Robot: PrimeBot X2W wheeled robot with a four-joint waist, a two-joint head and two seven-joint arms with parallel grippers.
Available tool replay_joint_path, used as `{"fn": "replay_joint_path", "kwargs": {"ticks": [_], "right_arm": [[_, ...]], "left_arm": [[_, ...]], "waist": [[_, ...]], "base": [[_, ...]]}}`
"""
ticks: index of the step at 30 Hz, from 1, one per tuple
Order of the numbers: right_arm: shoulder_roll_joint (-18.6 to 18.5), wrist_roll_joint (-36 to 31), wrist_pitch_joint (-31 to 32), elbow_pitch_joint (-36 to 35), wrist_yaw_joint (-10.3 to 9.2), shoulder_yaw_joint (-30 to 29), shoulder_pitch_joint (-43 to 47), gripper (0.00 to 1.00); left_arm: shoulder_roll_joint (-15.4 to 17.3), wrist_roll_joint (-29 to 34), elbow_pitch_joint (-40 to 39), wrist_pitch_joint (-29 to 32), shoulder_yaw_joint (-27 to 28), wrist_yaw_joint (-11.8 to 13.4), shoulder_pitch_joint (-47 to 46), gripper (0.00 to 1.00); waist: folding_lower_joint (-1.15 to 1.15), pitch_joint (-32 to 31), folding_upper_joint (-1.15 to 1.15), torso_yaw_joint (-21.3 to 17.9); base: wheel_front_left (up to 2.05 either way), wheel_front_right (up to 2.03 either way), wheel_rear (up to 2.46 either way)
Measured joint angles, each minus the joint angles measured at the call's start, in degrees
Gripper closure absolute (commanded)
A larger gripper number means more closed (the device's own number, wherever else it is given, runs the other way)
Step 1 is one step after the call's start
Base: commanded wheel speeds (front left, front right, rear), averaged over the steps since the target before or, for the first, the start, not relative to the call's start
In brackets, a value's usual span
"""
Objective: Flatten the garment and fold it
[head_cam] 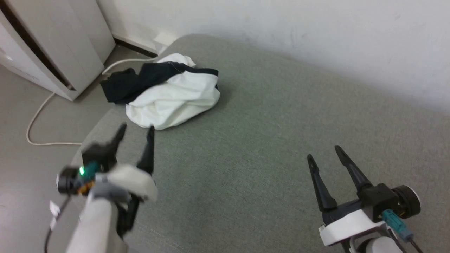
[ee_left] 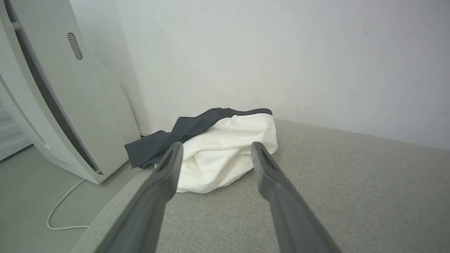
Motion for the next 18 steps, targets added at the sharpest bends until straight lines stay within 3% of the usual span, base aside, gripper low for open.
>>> {"fn": "replay_joint_path", "kwargs": {"ticks": [9, 13, 18], "right_arm": [[-0.4, -3.6, 0.0, -3.5, 0.0, 1.6, -4.0, 0.0], [-1.4, -5.6, 0.3, -5.3, 0.0, 2.5, -4.9, 0.0], [-1.7, -6.3, 2.0, -8.9, 0.0, 4.9, -6.9, 0.0]], "left_arm": [[8.6, -5.0, 14.7, 16.1, -4.1, -2.7, -21.2, 0.0], [12.2, -14.4, 19.4, 22.1, -9.5, -2.7, -29.1, 0.0], [20.7, -22.4, 22.8, 27.8, -15.3, -2.7, -35.3, 0.0]], "waist": [[0.0, 7.8, 0.0, -3.5], [0.02, 11.6, 0.0, -5.4], [0.0, 15.8, 0.0, -8.0]], "base": [[0.0, 0.0, 0.0], [0.0, 0.0, 0.0], [0.0, 0.0, 0.0]]}}
